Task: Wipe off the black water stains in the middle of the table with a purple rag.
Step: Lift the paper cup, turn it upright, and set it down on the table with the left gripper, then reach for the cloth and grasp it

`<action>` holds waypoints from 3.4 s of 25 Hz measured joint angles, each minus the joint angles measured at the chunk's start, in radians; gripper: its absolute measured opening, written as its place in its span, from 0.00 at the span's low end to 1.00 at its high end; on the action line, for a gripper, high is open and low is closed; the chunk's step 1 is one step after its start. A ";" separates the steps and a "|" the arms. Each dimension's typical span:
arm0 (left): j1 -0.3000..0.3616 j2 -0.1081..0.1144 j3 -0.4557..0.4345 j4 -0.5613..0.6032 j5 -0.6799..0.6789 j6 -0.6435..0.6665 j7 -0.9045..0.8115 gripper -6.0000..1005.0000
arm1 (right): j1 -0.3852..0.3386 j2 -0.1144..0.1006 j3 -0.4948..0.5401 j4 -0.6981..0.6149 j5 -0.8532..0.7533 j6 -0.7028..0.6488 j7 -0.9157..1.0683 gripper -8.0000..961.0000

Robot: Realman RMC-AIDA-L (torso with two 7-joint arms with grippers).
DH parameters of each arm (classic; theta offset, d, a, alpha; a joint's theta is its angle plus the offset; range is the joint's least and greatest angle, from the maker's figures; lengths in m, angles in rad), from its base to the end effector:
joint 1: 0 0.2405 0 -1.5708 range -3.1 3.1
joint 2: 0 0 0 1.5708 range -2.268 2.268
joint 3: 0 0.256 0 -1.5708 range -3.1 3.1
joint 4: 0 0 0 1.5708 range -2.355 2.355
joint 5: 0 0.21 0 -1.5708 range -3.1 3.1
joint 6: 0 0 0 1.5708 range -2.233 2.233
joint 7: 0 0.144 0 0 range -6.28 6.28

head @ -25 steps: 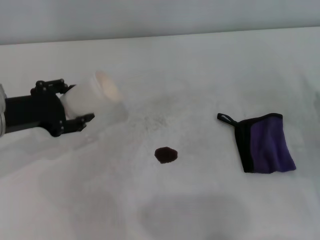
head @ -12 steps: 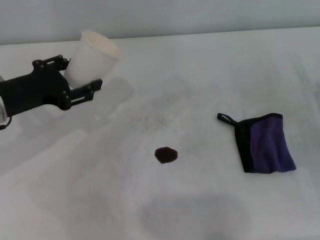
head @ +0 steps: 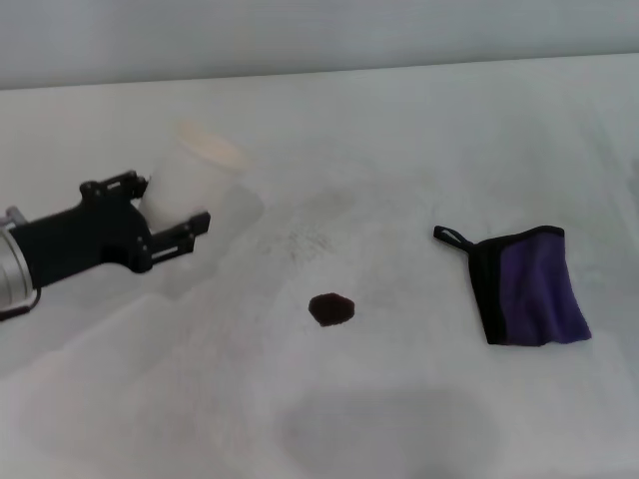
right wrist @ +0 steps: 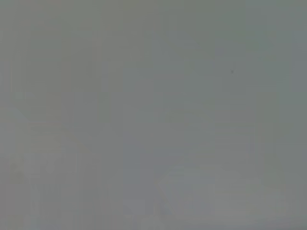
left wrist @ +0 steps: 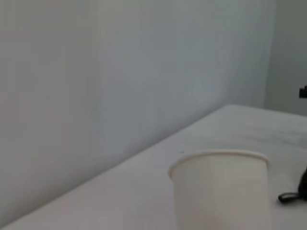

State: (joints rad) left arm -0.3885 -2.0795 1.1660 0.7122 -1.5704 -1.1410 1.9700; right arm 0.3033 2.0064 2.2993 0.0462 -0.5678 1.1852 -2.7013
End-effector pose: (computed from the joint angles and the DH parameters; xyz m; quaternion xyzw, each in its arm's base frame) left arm -0.2683 0.3407 -0.0282 -0.9343 -0.1483 -0.2026 0.2529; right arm 0.4151 0.2774 0.0500 -0.6267 0.3266 0.2750 0.6519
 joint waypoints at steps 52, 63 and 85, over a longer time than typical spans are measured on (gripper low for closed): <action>0.056 -0.008 -0.003 -0.443 -0.255 0.045 0.367 0.70 | -0.055 -0.011 -0.001 0.094 -0.003 0.001 -0.031 0.59; 0.061 -0.009 -0.003 -0.473 -0.320 0.051 0.458 0.71 | -0.054 -0.009 -0.012 0.095 -0.003 0.002 -0.031 0.59; 0.143 -0.010 0.011 -0.467 -0.393 -0.051 0.600 0.89 | -0.053 -0.009 -0.012 0.095 -0.003 0.007 -0.031 0.59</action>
State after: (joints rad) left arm -0.2458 -2.0891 1.1771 0.2452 -1.9635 -1.1921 2.5696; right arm 0.2501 1.9972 2.2871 0.1410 -0.5706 1.1926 -2.7321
